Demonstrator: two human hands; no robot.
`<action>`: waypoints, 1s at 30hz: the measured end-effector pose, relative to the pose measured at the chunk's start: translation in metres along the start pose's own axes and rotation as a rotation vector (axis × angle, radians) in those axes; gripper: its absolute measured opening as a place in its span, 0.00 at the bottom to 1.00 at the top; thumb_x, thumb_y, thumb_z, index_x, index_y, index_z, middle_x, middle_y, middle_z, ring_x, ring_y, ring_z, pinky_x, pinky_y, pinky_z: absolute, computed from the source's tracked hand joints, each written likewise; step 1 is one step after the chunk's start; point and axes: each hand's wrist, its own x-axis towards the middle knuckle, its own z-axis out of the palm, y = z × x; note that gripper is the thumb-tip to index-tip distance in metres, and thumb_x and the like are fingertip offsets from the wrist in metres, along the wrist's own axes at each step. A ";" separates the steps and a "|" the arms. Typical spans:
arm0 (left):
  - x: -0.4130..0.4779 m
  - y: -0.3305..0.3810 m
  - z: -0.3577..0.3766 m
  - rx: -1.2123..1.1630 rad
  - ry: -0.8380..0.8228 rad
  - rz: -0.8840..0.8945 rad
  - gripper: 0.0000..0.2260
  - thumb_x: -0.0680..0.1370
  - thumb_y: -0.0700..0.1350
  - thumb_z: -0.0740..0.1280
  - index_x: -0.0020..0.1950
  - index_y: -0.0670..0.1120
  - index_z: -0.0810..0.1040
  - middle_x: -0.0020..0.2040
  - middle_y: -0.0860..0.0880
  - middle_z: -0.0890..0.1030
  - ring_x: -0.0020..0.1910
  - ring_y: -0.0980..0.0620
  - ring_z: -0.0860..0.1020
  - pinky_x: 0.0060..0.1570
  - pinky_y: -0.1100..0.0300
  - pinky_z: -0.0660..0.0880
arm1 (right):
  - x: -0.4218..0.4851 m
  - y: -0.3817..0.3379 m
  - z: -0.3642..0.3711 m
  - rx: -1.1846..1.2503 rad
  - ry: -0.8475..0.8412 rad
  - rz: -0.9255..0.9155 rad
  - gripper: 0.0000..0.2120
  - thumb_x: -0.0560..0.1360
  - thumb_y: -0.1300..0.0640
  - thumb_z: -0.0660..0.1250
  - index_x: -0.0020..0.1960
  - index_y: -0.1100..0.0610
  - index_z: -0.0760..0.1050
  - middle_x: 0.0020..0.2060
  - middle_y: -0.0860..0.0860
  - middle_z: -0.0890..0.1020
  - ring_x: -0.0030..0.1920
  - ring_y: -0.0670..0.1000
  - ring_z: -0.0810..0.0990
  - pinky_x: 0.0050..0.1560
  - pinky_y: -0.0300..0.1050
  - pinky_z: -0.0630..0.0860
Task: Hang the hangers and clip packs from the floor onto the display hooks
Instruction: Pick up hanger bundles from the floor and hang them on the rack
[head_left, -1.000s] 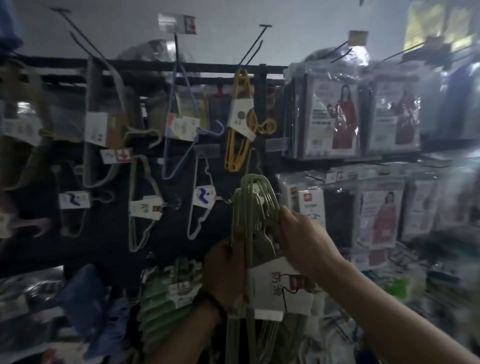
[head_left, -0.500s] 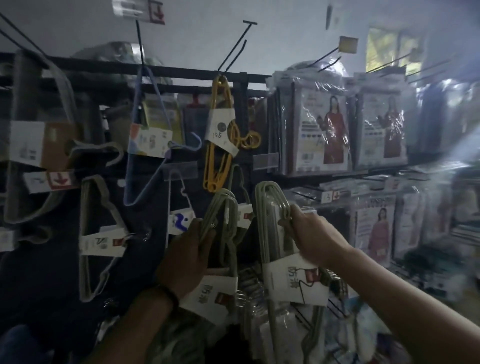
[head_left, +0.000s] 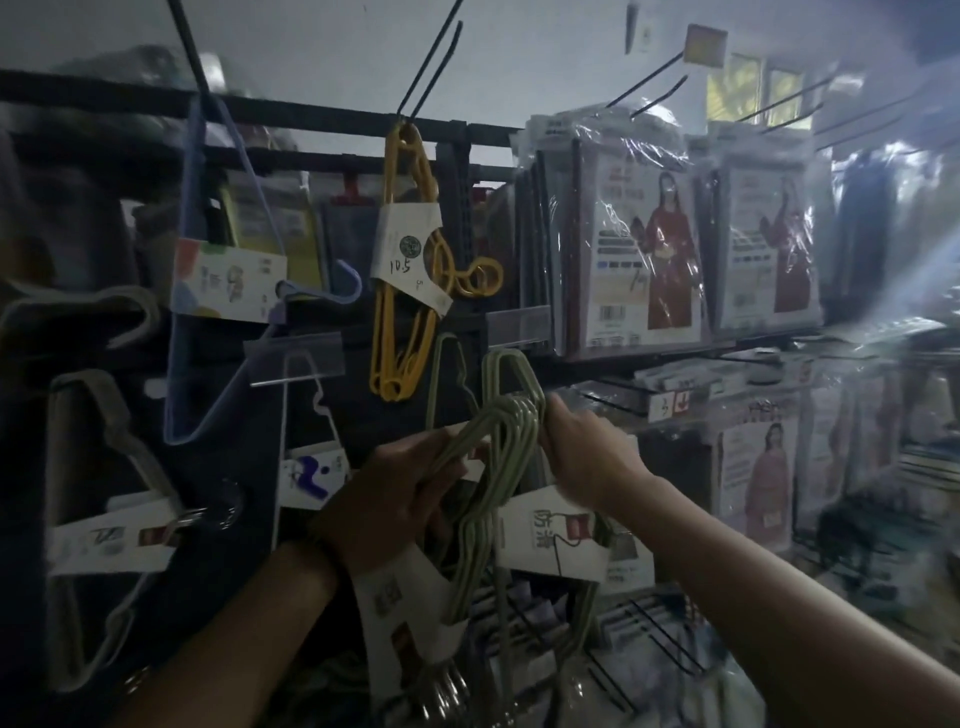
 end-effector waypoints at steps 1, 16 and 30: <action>0.006 -0.001 0.005 -0.006 0.001 -0.002 0.16 0.85 0.52 0.60 0.73 0.62 0.71 0.55 0.72 0.79 0.36 0.53 0.84 0.40 0.66 0.80 | 0.003 0.002 0.000 -0.011 0.029 -0.012 0.11 0.86 0.45 0.54 0.57 0.52 0.66 0.37 0.47 0.75 0.30 0.48 0.71 0.28 0.46 0.64; 0.046 -0.043 0.038 0.143 -0.054 -0.084 0.25 0.86 0.55 0.58 0.83 0.56 0.62 0.83 0.57 0.63 0.80 0.55 0.65 0.78 0.59 0.66 | 0.044 0.020 0.040 0.020 0.192 -0.005 0.05 0.84 0.56 0.60 0.56 0.54 0.65 0.42 0.53 0.83 0.38 0.59 0.83 0.33 0.48 0.72; 0.038 -0.064 0.026 0.179 0.097 -0.305 0.18 0.84 0.57 0.57 0.74 0.61 0.73 0.63 0.65 0.79 0.61 0.76 0.73 0.62 0.77 0.69 | 0.106 0.016 0.094 0.080 0.146 -0.061 0.08 0.85 0.52 0.57 0.61 0.55 0.69 0.47 0.54 0.84 0.45 0.58 0.85 0.42 0.52 0.79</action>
